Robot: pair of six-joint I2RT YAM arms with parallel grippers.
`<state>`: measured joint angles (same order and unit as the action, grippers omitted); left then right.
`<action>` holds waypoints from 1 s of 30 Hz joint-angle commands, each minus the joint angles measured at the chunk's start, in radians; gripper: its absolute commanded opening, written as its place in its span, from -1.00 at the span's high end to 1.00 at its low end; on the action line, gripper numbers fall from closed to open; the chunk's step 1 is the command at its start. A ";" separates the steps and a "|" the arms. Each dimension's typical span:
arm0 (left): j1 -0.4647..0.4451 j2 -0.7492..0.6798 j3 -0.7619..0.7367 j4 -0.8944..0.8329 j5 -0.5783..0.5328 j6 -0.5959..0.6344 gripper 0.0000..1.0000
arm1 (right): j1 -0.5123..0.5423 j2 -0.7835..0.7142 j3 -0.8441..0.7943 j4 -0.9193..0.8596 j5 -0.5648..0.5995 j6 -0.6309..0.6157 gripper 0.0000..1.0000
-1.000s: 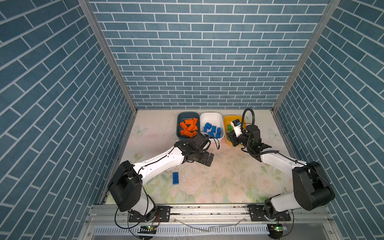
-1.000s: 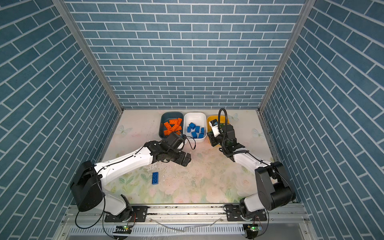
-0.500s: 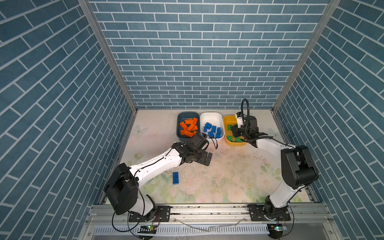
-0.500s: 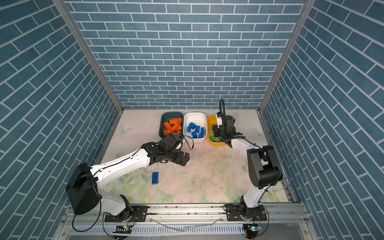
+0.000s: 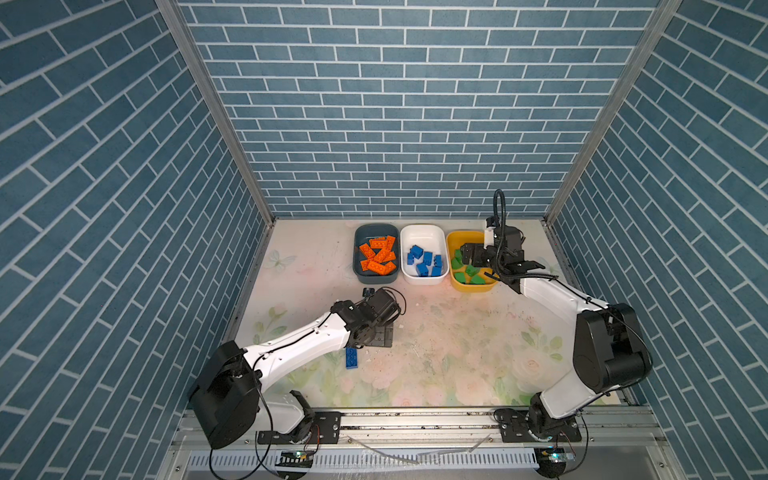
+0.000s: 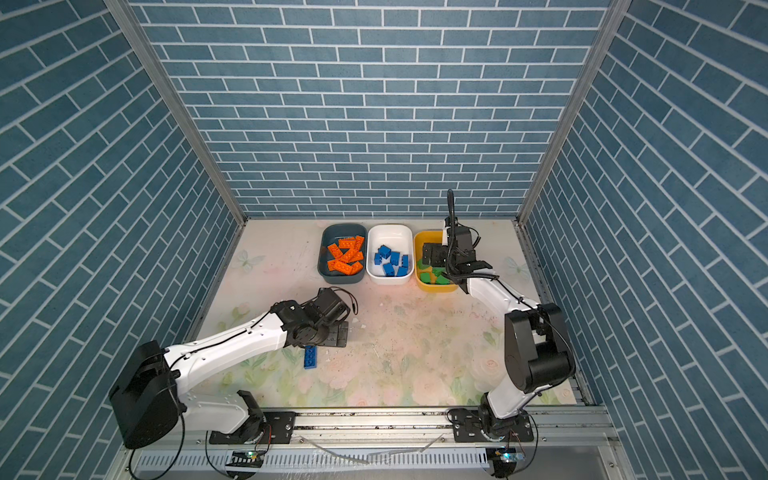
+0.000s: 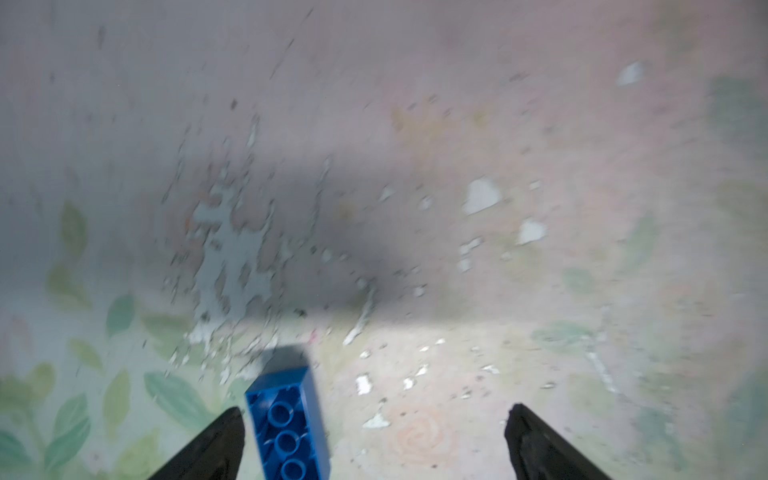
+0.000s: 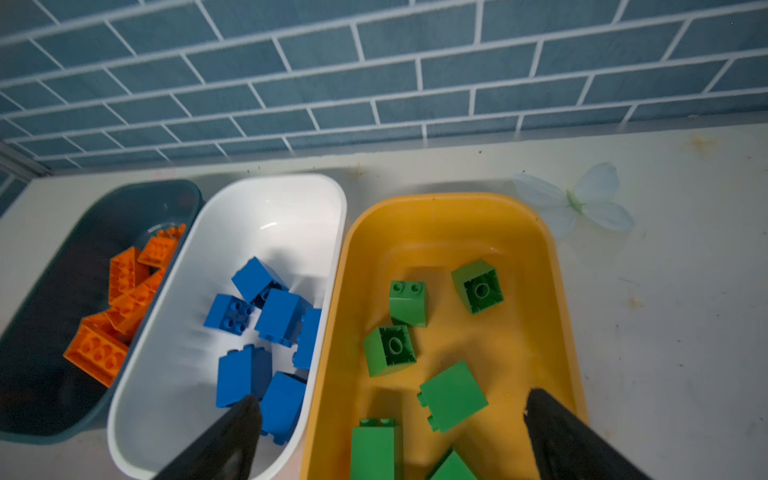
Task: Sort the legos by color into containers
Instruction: 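Lower the left gripper onto the last blue brick and grasp it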
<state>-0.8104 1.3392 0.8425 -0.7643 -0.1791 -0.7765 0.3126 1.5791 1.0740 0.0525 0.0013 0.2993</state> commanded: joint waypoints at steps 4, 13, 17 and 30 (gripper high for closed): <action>0.064 -0.062 -0.171 0.014 0.099 -0.203 -0.85 | -0.004 -0.113 -0.077 0.015 0.065 0.093 -0.98; 0.119 -0.035 -0.234 0.088 0.178 -0.150 -0.37 | -0.004 -0.201 -0.147 0.056 0.063 0.093 -0.98; 0.119 0.016 -0.216 0.080 0.168 -0.116 -0.21 | -0.004 -0.210 -0.151 0.042 0.052 0.093 -0.98; 0.119 0.077 -0.167 0.151 0.125 -0.048 0.24 | -0.004 -0.268 -0.204 0.048 0.081 0.185 -0.98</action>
<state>-0.6979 1.4006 0.6785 -0.6426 -0.0330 -0.8543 0.3111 1.3487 0.9031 0.0818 0.0563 0.4206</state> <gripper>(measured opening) 0.393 0.990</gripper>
